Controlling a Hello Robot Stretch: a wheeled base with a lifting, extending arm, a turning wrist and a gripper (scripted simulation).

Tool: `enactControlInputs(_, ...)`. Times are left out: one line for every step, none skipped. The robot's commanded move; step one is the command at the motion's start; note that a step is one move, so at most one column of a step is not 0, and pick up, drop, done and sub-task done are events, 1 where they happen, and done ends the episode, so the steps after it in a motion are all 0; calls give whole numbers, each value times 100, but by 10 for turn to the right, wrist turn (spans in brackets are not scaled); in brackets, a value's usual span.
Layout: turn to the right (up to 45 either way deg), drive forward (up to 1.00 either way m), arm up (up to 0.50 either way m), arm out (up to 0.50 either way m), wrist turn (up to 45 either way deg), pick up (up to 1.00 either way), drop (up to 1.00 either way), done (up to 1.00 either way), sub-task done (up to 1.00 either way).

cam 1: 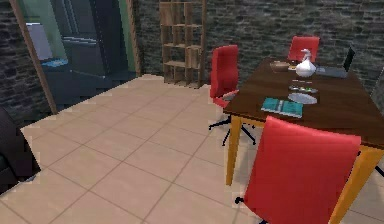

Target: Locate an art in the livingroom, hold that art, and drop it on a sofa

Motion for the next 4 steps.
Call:
enactControlInputs(0, 0, -30, 0, 0, 0, 0, 0, 0)
enactControlInputs(0, 0, 0, 0, 0, 100, 0, 0, 0)
enactControlInputs(0, 0, 10, 0, 0, 0, 0, 0, 0)
enactControlInputs(0, 0, 50, 0, 0, 0, 0, 0, 0)
